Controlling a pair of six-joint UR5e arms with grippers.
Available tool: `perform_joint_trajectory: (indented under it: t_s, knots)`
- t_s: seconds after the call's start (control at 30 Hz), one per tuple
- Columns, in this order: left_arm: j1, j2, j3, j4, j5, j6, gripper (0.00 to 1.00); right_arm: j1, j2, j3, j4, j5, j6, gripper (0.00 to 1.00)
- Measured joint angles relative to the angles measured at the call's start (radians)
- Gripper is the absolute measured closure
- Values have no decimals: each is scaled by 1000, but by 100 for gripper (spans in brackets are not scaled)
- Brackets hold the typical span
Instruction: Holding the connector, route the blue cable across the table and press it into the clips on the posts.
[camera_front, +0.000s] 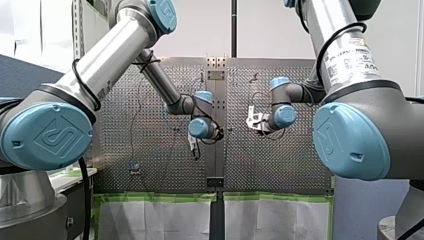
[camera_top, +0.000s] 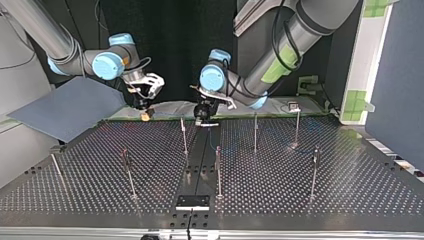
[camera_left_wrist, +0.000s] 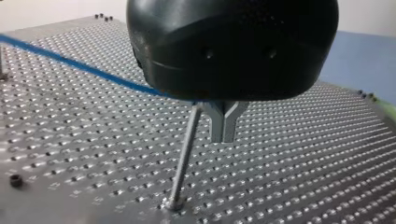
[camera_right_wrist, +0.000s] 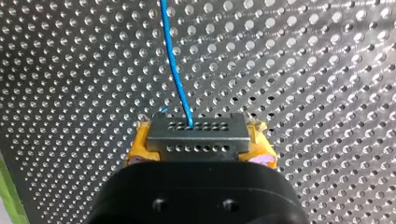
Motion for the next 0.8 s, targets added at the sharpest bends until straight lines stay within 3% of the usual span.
perform_joint_trajectory:
  t_s: [0.23,0.47,0.8]
  knots:
    - [12,-2,29,-20,11,0,99,-17,4,-16,-1,-12,3,100]
    - [33,-40,99,-78,34,9,99,-36,28,-43,-1,-19,5,100]
    - [45,-46,188,-155,34,29,99,-57,61,-95,1,-38,8,100]
